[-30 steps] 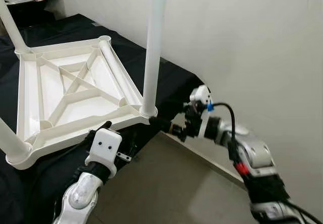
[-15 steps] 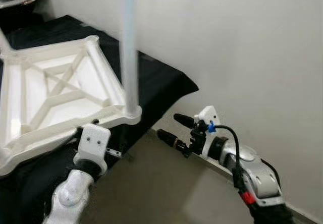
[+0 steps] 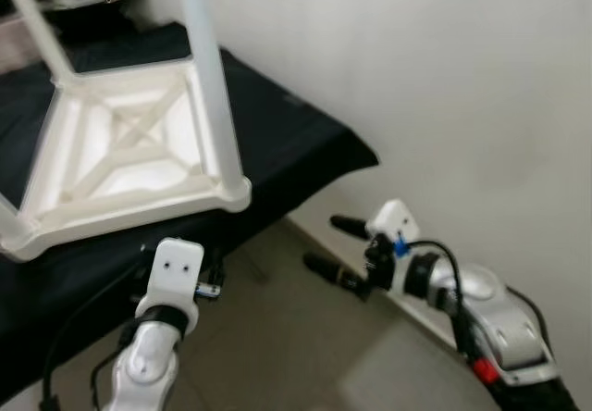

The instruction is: Building children table

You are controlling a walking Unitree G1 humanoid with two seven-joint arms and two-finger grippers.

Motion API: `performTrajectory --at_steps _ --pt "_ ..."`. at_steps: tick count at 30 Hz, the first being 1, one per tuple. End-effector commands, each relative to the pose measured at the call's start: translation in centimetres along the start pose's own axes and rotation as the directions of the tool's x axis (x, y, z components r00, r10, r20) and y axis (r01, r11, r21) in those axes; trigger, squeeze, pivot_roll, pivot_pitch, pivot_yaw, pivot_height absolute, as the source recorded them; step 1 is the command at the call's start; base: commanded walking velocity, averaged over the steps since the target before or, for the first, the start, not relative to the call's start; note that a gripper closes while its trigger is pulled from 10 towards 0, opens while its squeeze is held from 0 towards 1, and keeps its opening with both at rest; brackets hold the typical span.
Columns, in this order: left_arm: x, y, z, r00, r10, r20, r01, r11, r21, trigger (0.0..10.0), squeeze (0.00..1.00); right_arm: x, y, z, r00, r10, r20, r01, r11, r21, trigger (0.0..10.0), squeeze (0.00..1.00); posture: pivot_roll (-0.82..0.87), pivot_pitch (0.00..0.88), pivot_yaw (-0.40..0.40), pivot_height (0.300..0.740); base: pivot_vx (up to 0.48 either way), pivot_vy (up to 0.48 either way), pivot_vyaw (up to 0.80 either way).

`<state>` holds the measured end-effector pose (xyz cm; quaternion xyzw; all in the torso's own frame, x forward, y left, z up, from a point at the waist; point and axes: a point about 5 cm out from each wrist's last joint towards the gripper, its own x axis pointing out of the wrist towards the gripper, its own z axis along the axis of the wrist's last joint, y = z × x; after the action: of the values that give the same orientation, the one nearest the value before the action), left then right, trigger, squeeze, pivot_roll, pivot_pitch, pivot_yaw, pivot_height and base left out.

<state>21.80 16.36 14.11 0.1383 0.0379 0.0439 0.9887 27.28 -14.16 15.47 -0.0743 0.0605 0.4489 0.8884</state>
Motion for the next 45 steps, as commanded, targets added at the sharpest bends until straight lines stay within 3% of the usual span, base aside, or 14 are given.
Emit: performTrajectory --at_steps 1,16,25,27,29,32,45 --pt "-0.1 0.3 -0.6 0.999 0.024 -0.042 -0.024 1.0 0.016 10.0 0.0 0.2 0.1 0.0 1.0 0.026 0.008 -0.025 1.0 -0.004 10.0 0.0 -0.03 0.111 -0.075 0.74 0.0 0.0 0.77" --pt "1.1 -0.8 1.1 0.995 -0.071 0.071 0.068 0.996 0.05 10.0 0.0 0.9 0.9 0.1 0.997 0.077 0.015 -0.077 0.997 -0.028 10.0 0.0 -0.03 0.092 -0.077 0.74 0.0 0.0 0.77" --pt "1.5 -1.3 1.2 0.992 -0.101 0.078 0.095 0.992 0.083 10.0 0.0 1.3 0.6 0.2 0.998 0.059 0.026 -0.058 0.997 -0.046 10.0 0.0 -0.03 0.069 -0.073 0.74 0.0 0.0 0.77" --pt "2.0 -1.5 1.4 0.99 -0.11 0.083 0.103 0.991 0.081 10.0 0.0 1.8 -0.4 0.1 0.998 -0.051 0.029 0.053 0.995 -0.088 10.0 0.0 -0.03 0.054 -0.073 0.74 0.0 0.0 0.0" --pt "2.0 -1.6 1.4 0.99 -0.114 0.086 0.108 0.991 0.075 10.0 0.0 1.9 -0.6 0.1 0.997 -0.071 0.023 0.073 0.992 -0.099 10.0 0.0 -0.03 0.054 -0.073 0.74 0.0 0.0 0.0" --pt "2.0 -1.8 1.5 0.987 -0.129 0.093 0.126 0.991 0.033 10.0 0.0 2.1 -0.4 -0.1 0.996 -0.083 0.013 0.084 0.989 -0.12 10.0 0.0 -0.04 0.054 -0.072 0.74 0.0 0.0 0.0" --pt "2.5 -1.9 1.7 0.987 -0.129 0.1 0.128 0.992 0.01 10.0 0.0 2.2 -0.7 -0.2 0.994 -0.11 0.017 0.111 0.983 -0.144 10.0 0.0 -0.05 0.054 -0.066 0.74 0.0 -0.423 0.0"
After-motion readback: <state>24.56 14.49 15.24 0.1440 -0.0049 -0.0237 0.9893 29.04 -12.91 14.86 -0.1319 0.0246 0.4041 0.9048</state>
